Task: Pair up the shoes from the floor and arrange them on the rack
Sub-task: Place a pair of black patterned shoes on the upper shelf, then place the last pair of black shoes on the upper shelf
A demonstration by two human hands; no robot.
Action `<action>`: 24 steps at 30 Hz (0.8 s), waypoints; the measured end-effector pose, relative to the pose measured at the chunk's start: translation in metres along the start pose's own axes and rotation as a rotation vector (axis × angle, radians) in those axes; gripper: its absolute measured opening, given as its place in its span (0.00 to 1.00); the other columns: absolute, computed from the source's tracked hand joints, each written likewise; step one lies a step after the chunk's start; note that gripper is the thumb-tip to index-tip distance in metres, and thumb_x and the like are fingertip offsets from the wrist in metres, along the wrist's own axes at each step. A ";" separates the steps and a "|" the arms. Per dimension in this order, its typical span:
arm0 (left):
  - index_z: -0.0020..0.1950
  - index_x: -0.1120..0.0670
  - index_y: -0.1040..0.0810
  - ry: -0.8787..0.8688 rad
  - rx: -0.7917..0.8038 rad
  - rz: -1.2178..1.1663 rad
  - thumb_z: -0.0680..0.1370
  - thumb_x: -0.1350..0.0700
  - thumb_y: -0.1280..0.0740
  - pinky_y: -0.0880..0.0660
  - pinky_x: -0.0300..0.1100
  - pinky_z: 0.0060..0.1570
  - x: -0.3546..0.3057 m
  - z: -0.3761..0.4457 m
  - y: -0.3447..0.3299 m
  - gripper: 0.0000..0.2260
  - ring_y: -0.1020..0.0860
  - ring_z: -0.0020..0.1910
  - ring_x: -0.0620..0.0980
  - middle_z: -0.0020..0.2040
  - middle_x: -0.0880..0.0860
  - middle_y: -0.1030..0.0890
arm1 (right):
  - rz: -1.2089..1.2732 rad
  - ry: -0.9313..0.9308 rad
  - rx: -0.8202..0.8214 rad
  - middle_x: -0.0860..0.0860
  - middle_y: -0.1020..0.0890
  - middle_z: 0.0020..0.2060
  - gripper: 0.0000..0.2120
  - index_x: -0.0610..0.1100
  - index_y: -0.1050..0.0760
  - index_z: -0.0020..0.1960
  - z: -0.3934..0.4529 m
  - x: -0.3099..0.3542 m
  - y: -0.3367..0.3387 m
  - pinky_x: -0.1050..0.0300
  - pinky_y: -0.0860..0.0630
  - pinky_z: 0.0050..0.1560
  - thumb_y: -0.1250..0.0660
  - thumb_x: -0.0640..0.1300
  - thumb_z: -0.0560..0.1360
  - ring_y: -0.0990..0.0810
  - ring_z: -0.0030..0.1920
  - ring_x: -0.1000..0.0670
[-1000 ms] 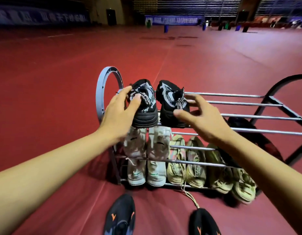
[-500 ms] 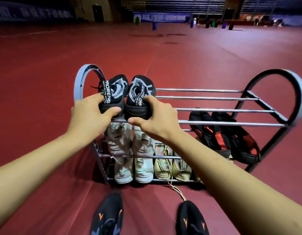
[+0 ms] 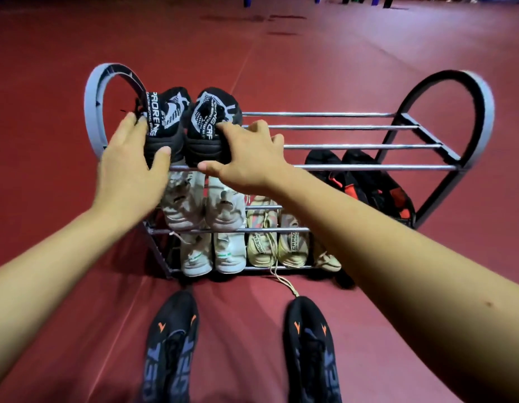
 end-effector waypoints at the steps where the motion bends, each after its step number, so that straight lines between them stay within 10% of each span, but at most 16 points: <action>1: 0.70 0.60 0.27 -0.033 -0.097 -0.092 0.78 0.58 0.35 0.36 0.50 0.73 0.000 -0.011 0.003 0.20 0.33 0.73 0.58 0.73 0.61 0.30 | -0.033 0.053 -0.072 0.51 0.28 0.69 0.34 0.51 0.35 0.73 -0.010 -0.002 0.006 0.41 0.37 0.63 0.37 0.67 0.72 0.38 0.71 0.43; 3: 0.64 0.59 0.24 -0.098 -0.217 -0.191 0.76 0.61 0.34 0.34 0.45 0.69 0.011 -0.057 0.003 0.16 0.29 0.67 0.54 0.64 0.60 0.27 | 0.073 0.271 -0.308 0.48 0.24 0.60 0.22 0.45 0.27 0.62 -0.053 -0.005 0.013 0.44 0.31 0.56 0.35 0.58 0.74 0.30 0.62 0.43; 6: 0.62 0.54 0.26 0.035 0.128 -0.130 0.76 0.53 0.34 0.30 0.44 0.60 0.044 -0.142 -0.018 0.15 0.25 0.59 0.52 0.57 0.51 0.27 | 0.239 0.498 -0.200 0.49 0.27 0.42 0.07 0.44 0.28 0.45 -0.141 -0.032 -0.014 0.52 0.32 0.45 0.36 0.48 0.74 0.29 0.44 0.45; 9: 0.73 0.56 0.35 0.545 0.772 0.183 0.70 0.34 0.29 0.29 0.51 0.65 0.088 -0.214 -0.047 0.40 0.27 0.68 0.58 0.68 0.56 0.29 | 0.138 -0.002 0.371 0.50 0.23 0.42 0.11 0.51 0.37 0.44 -0.218 -0.081 -0.067 0.53 0.30 0.42 0.39 0.57 0.74 0.23 0.45 0.43; 12: 0.70 0.54 0.29 0.747 1.063 0.163 0.62 0.29 0.27 0.27 0.48 0.65 0.099 -0.263 -0.058 0.44 0.25 0.66 0.57 0.66 0.57 0.25 | 0.026 -0.579 0.849 0.48 0.20 0.47 0.26 0.47 0.37 0.49 -0.276 -0.127 -0.111 0.57 0.29 0.40 0.35 0.68 0.71 0.20 0.47 0.45; 15: 0.65 0.55 0.26 0.793 1.019 0.173 0.60 0.32 0.23 0.26 0.46 0.62 0.098 -0.279 -0.061 0.41 0.24 0.63 0.57 0.62 0.56 0.22 | 0.255 -0.733 0.886 0.55 0.19 0.39 0.23 0.46 0.27 0.50 -0.313 -0.131 -0.147 0.66 0.27 0.32 0.29 0.64 0.69 0.18 0.37 0.56; 20: 0.45 0.57 0.13 1.058 0.938 -0.283 0.68 0.54 0.20 0.21 0.43 0.41 0.094 -0.281 -0.058 0.10 0.14 0.39 0.52 0.42 0.54 0.12 | 0.245 -0.785 0.770 0.44 0.17 0.55 0.15 0.45 0.30 0.52 -0.330 -0.131 -0.164 0.57 0.27 0.45 0.34 0.56 0.76 0.19 0.55 0.42; 24: 0.45 0.59 0.14 1.068 0.812 -0.418 0.72 0.53 0.23 0.28 0.40 0.32 0.058 -0.286 -0.067 0.09 0.20 0.33 0.52 0.39 0.57 0.13 | 0.255 -0.730 0.663 0.40 0.17 0.55 0.08 0.44 0.29 0.50 -0.330 -0.127 -0.161 0.55 0.31 0.45 0.42 0.48 0.81 0.20 0.55 0.39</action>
Point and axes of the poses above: each hand's wrist, its own z-axis towards the middle knuckle, its own y-axis out of the back of the hand, x = y × z, the point moved 1 cm from there along z, towards the middle knuckle
